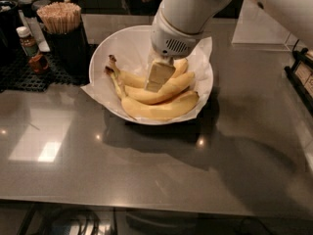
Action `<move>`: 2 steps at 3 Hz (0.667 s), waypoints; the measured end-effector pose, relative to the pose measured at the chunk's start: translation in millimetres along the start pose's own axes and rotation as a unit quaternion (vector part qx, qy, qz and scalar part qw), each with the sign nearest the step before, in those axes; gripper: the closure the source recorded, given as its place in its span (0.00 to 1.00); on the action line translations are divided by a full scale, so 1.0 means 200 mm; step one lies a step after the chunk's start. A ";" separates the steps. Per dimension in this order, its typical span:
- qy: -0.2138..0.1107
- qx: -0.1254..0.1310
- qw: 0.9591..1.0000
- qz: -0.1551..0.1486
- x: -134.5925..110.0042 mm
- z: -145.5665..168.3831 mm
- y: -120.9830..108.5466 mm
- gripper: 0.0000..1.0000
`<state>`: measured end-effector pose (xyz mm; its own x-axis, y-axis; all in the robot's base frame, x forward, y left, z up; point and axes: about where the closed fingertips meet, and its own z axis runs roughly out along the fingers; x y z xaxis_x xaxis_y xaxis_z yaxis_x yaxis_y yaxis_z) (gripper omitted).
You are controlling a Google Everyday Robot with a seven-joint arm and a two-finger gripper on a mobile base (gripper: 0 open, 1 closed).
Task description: Pick banana from white bowl
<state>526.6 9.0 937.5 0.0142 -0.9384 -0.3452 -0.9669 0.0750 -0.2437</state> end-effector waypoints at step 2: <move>-0.022 0.004 1.000 -0.002 0.06 0.00 -0.09 0.45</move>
Offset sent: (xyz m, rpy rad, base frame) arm 0.0320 -0.0184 -0.0067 0.0775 -0.0005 0.0433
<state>543.2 -4.8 938.1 0.0288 -0.9228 -0.3841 -0.9650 0.0745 -0.2513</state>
